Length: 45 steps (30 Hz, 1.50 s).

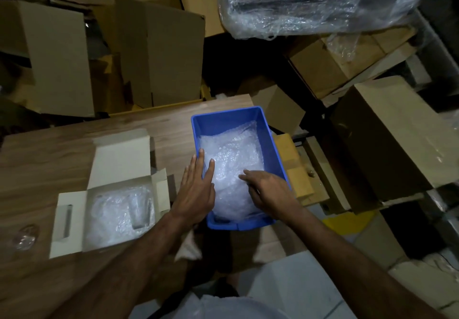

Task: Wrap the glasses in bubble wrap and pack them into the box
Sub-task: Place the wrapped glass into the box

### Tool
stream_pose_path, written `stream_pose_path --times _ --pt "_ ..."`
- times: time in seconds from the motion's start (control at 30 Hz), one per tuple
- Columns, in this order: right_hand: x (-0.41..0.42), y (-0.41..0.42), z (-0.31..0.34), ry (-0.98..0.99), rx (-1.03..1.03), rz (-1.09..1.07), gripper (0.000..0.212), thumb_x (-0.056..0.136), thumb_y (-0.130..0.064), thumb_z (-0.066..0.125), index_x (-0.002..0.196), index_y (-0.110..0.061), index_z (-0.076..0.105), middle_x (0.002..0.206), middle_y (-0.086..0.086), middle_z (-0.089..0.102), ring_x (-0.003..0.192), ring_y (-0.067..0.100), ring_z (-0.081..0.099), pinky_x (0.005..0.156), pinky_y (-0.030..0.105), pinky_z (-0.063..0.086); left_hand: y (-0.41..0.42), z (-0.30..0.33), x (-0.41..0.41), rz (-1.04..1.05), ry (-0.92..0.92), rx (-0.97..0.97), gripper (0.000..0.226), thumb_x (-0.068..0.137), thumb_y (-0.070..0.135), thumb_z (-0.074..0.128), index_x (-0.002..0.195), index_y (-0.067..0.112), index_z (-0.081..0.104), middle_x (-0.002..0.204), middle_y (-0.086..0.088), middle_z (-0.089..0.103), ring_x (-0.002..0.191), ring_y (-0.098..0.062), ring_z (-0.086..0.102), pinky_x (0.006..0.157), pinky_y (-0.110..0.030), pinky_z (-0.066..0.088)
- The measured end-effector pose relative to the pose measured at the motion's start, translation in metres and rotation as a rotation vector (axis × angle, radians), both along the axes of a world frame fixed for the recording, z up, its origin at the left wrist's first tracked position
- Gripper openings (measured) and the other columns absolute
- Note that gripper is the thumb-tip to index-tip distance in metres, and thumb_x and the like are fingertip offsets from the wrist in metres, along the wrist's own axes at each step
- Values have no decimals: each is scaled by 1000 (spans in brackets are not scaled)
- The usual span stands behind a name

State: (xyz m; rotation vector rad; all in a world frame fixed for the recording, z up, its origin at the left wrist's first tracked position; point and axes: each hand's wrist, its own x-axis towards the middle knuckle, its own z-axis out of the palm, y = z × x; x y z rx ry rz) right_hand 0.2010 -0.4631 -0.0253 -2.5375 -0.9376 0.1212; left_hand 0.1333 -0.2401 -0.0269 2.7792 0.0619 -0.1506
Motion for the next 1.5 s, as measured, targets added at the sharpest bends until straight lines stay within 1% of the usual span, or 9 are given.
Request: stream_pose_path --times 0.27,0.5,0.63,0.73,0.83,1.1,1.37,1.43,1.5 --pt "-17 -14 16 -193 52 -5 40 83 -7 64 120 -17 70 129 7 70 100 26 72 70 34 58 0 9 0 -10 78 21 91 94 16 52 161 21 -8 162 -10 -33 147 -23 -33 114 -31 -23" --pt "-39 -29 21 -256 147 10 36 88 -10 60 122 -12 70 137 11 64 119 25 65 96 37 56 6 11 -4 -100 154 8 108 88 32 66 159 30 -15 158 -4 -42 146 -26 -38 117 -36 -19" --pt "-46 -28 27 -249 189 8 38 93 -18 57 128 -13 69 136 9 65 120 22 65 101 34 51 4 9 1 -99 127 16 76 102 48 49 158 46 -2 158 0 -41 145 -26 -37 121 -46 -15" --pt "-40 -30 24 -235 194 24 44 94 -31 62 135 -15 64 144 9 59 125 23 61 101 37 52 6 14 2 -94 105 -56 56 105 50 42 153 56 15 161 4 -32 148 -23 -32 121 -46 -16" --pt "-27 -35 20 -166 85 -1 77 87 -51 70 152 -19 45 158 8 42 140 26 46 113 41 42 13 23 -3 -124 38 -142 47 107 47 34 150 58 20 165 9 -21 151 -15 -24 125 -44 -8" --pt "-15 13 49 -6 126 -17 86 81 -43 61 159 -34 26 167 1 25 149 22 32 118 40 36 29 78 -21 -228 -239 -298 57 103 50 46 155 52 22 169 9 11 156 -8 7 123 -36 18" --pt "-40 79 123 -184 404 49 55 81 -17 49 134 -22 63 144 1 58 130 18 55 106 35 47 74 142 -68 8 -537 -513 54 94 24 60 147 21 49 153 5 48 142 -16 46 115 -34 40" --pt "-47 99 142 -219 415 98 52 84 -17 49 134 -20 63 135 -1 63 123 16 59 99 36 51 80 156 -81 127 -478 -683 53 89 31 65 142 30 55 144 14 57 135 -8 52 110 -28 44" --pt "-51 120 159 -263 429 142 45 91 -21 51 133 -20 64 124 -3 68 110 13 63 88 31 53 87 165 -88 318 -417 -774 57 92 10 66 108 64 67 110 32 70 109 10 63 93 -13 50"
